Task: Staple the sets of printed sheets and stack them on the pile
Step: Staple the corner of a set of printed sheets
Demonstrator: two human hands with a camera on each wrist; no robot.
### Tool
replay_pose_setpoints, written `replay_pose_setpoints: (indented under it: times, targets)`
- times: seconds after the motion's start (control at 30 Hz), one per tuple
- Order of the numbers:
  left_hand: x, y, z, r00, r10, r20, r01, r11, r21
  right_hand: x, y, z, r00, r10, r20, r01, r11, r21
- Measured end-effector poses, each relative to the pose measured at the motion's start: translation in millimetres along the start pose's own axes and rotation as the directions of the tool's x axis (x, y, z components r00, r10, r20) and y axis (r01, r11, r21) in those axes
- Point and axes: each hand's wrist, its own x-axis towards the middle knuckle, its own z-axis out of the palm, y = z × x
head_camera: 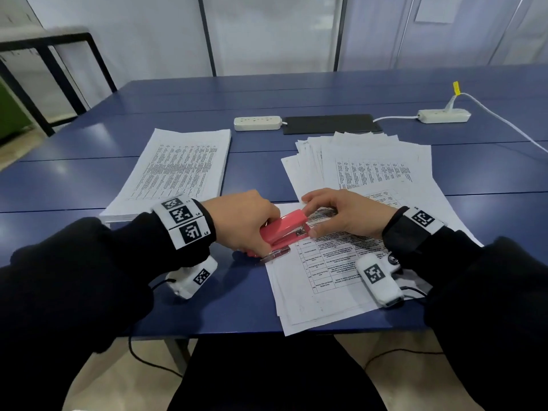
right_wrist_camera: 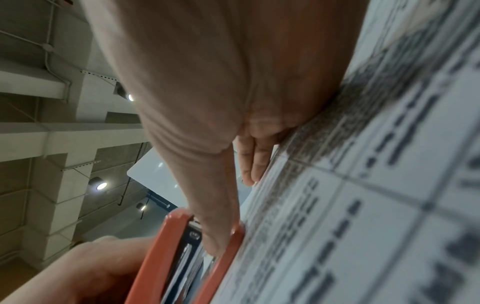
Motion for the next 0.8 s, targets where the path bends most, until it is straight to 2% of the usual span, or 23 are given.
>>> replay_pose_setpoints:
  times: [0.07,0.13,0.27,0.3,0.4,0.47,0.5,0.53,0.6,0.67,0.7,0.73,0.8]
  targets:
    - [-5,-4,1,1.000,-0.008,-0.003,0.008,0.999,-0.033,0,-3,-1,1.000,-0.002,0.030,0.003,1.000,-0.018]
    - [-8,-7,-1,1.000,-0.006,-0.016,0.006,0.999,-0.051,-2,-8,-4,0.997,0.001,0.073,-0.004,0.999,0.035]
    - [-8,-16,-18,0.988,0.005,-0.155,-0.027,0.990,-0.141,10,-30,-6,0.998,-0.009,-0.056,0.023,0.967,0.253]
    - [-7,-18,-24,0.978,0.005,-0.207,-0.042,0.984,-0.175,15,-37,-5,0.999,-0.007,-0.046,0.021,0.946,0.322]
    - [1,-27,-38,0.940,-0.055,-0.336,-0.048,0.956,-0.291,28,-57,-1,0.987,0.002,0.161,-0.076,0.886,0.456]
    - [8,-36,-39,0.899,-0.160,-0.407,-0.022,0.913,-0.408,38,-61,0,0.988,0.018,0.156,-0.100,0.838,0.536]
    - [13,-42,-37,0.870,-0.226,-0.438,-0.033,0.861,-0.508,44,-61,0,0.994,0.020,0.105,-0.079,0.795,0.602]
    - [18,-44,-33,0.838,-0.301,-0.456,-0.069,0.770,-0.634,50,-59,2,0.999,0.019,0.041,-0.042,0.738,0.674]
    - [27,-44,-25,0.796,-0.453,-0.402,-0.159,0.484,-0.860,59,-53,9,0.996,0.056,-0.073,0.023,0.623,0.782]
    - [36,-36,-13,0.832,-0.496,-0.249,-0.193,0.162,-0.968,65,-42,17,0.990,0.099,-0.101,0.033,0.532,0.846]
    - [39,-31,-8,0.845,-0.496,-0.200,-0.187,0.076,-0.979,67,-36,20,0.990,0.111,-0.089,0.020,0.512,0.859]
    - [42,-27,-2,0.844,-0.504,-0.184,-0.181,0.056,-0.982,68,-31,21,0.991,0.114,-0.075,0.006,0.515,0.857]
    - [48,-26,6,0.830,-0.523,-0.192,-0.170,0.091,-0.981,70,-25,20,0.991,0.107,-0.076,0.001,0.575,0.818]
